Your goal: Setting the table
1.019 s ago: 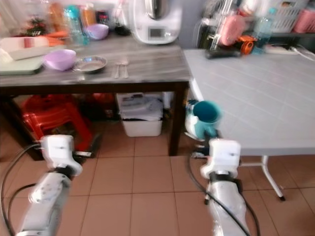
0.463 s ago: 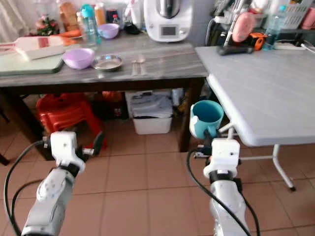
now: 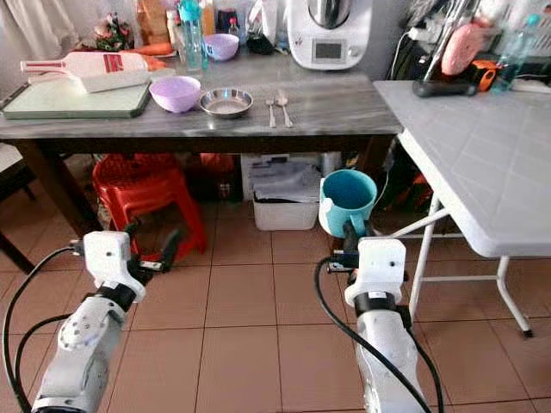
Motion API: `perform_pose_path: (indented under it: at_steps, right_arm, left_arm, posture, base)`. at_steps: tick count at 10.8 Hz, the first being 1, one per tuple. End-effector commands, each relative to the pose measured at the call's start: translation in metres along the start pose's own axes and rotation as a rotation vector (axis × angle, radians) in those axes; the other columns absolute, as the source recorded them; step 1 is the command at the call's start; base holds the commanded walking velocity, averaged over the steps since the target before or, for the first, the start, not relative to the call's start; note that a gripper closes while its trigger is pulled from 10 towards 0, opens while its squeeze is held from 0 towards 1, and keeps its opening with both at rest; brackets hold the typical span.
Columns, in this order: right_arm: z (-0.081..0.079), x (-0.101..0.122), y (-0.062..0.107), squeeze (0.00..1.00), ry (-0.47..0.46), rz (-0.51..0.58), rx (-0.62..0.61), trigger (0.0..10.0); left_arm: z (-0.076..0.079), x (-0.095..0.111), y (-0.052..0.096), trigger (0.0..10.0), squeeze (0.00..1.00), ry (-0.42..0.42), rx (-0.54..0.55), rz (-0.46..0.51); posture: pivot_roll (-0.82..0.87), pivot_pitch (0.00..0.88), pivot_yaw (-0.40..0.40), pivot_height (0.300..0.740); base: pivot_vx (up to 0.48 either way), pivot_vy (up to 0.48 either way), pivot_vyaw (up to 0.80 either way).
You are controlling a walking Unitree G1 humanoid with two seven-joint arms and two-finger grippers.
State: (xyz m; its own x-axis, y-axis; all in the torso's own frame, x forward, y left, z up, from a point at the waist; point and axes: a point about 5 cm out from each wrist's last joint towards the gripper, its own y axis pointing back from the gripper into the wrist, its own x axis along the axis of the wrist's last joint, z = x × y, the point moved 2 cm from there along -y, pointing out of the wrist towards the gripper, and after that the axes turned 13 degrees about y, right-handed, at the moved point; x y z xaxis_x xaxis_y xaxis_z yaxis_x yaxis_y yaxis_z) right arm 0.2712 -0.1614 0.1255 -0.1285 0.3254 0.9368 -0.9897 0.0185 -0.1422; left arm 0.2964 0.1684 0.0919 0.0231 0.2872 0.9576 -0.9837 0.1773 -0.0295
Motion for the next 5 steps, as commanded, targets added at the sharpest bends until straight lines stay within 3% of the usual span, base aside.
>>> perform_pose_path:
  at_steps: [1, 3, 5]
  right_arm:
    - [0.0032, 0.0025, -0.0021, 0.00, 0.009, 0.016, -0.011, 10.0]
    - [0.0023, 0.0019, -0.0027, 0.00, 0.007, 0.014, -0.013, 10.0]
    - [0.0019, 0.0016, -0.0031, 0.00, 0.007, 0.012, -0.014, 10.0]
  left_arm:
    - [0.0022, 0.0023, -0.0023, 10.0, 0.00, 0.003, -0.018, 0.002]
    - [0.0061, 0.0013, -0.0027, 10.0, 0.00, 0.015, -0.035, -0.002]
    - [0.0077, 0.0014, -0.0028, 10.0, 0.00, 0.023, -0.042, -0.004]
  posture:
    - [0.06, 0.019, -0.007, 0.740]
    - [0.06, 0.019, -0.005, 0.740]
    - [0.06, 0.022, -0.002, 0.740]
  base:
    - [0.244, 0.000, 0.56]
    - [0.281, 0.000, 0.67]
    - [0.304, 0.000, 0.00]
